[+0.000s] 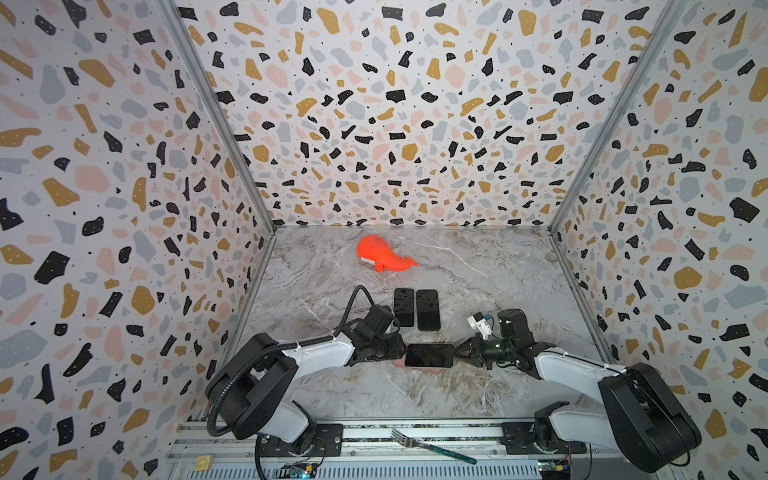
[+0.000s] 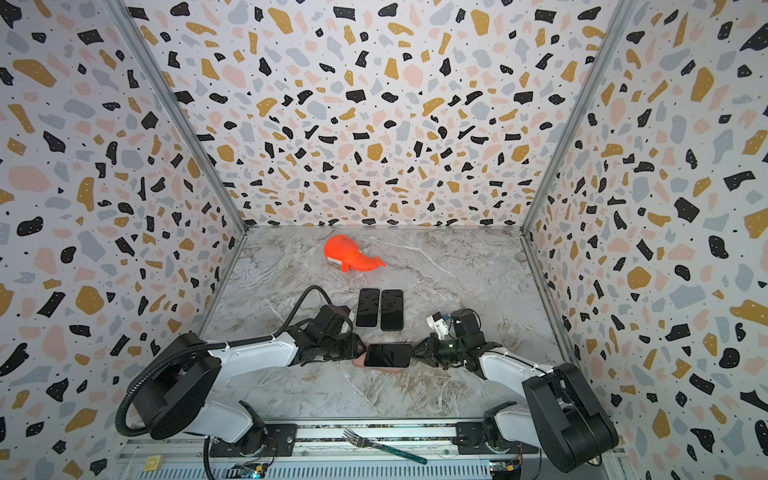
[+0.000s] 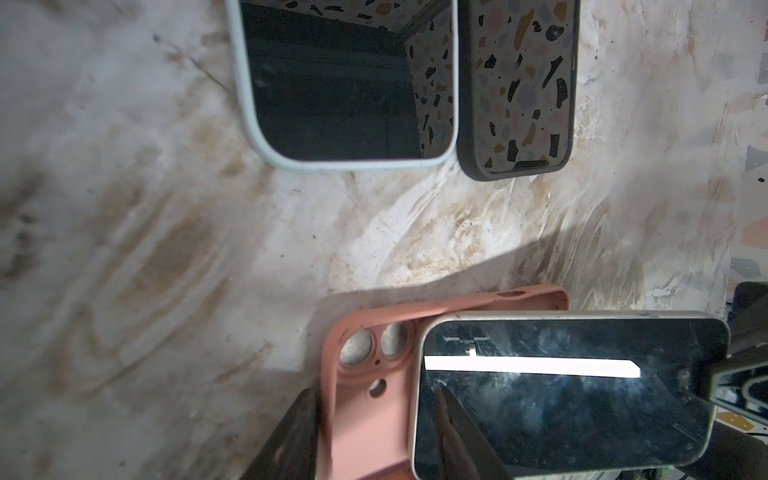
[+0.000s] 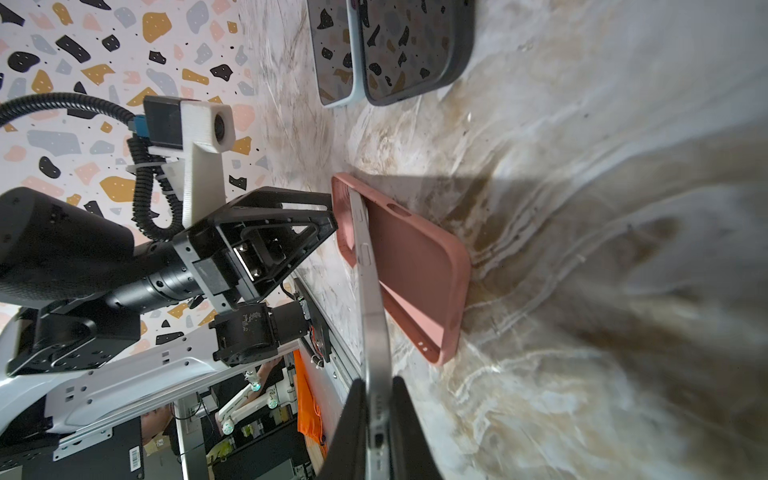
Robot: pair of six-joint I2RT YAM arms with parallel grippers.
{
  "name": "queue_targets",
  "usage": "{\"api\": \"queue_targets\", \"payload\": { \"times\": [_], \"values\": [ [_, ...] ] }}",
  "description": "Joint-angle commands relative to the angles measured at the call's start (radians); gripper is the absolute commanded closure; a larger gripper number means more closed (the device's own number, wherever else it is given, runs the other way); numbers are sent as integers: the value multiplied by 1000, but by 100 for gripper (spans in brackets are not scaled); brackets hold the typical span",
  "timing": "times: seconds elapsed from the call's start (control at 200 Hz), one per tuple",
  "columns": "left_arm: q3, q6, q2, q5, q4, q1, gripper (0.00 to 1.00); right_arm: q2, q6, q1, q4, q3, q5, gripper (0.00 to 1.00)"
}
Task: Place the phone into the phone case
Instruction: 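Lower the phone into the pink case with the right gripper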
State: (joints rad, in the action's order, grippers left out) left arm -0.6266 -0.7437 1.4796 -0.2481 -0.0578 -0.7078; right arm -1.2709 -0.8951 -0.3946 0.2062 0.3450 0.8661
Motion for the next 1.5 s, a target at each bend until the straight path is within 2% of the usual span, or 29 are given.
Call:
{"api": "queue_targets", "payload": {
  "times": [0.0, 0.491, 0.951, 1.226, 1.492],
  "values": [
    [16, 13, -3, -6, 15, 5, 54, -24, 28, -13, -29, -6, -61, 100],
    [22, 16, 16, -26, 39, 5, 56, -151, 94, -29, -16, 25, -30, 100],
    [16, 25, 10, -21, 35, 5, 56, -198, 153, -70, -75, 100, 2, 100],
    [7, 52, 16, -24, 21, 34, 57, -209, 256, -62, -255, 180, -30, 100],
    [2, 69, 50, -92, 52, 43, 57, -224, 312, -59, -331, 226, -44, 100]
  ]
}}
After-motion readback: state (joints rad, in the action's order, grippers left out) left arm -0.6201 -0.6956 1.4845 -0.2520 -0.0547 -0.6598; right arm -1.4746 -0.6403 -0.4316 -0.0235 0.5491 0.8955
